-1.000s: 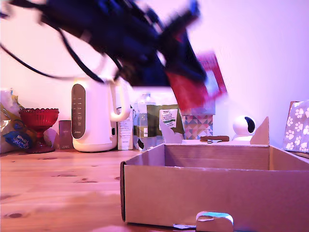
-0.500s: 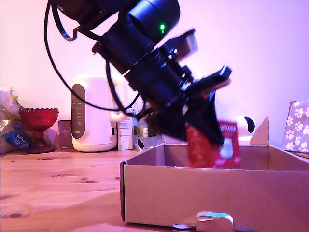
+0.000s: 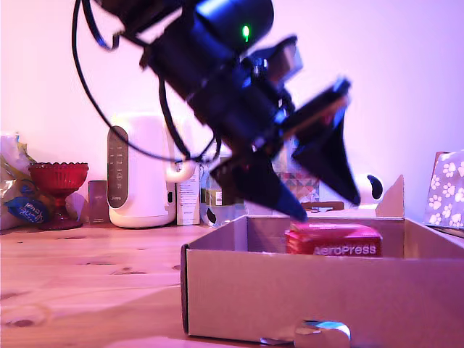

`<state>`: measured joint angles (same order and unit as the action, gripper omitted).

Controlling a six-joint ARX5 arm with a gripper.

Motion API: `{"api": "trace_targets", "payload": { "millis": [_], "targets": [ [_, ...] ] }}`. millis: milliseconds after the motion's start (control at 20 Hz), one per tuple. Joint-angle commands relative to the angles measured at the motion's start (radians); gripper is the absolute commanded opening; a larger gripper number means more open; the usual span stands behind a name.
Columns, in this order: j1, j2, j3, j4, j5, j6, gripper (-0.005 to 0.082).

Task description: Pick the red carton of coffee filters and place it in the cardboard box

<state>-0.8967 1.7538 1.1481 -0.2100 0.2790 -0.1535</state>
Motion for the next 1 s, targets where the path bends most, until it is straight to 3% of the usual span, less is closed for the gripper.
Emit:
{"api": "trace_targets", "payload": {
  "millis": [0,150,250,500,600,700,950],
  "targets": [
    [-0.003,-0.066,0.000,-0.018,-0.011,0.005,0.0586],
    [-0.003,-0.125,0.000,-0.067,-0.056,0.013,0.0349],
    [-0.003,-0.145,-0.001,-0.080,-0.093,0.042,0.0010],
    [-0.001,-0.173,-0.054,0.013,-0.183,0.060,-0.0024],
    [0.014,-0.219,-0.130,0.095,-0.193,0.057,-0.0024],
    [0.048,-0.284,-0.219,0.171,-0.212,0.055,-0.0024],
    [0.184,-0.489,-0.439,0.293,-0.232,-0.006,-0.0024]
  ]
}}
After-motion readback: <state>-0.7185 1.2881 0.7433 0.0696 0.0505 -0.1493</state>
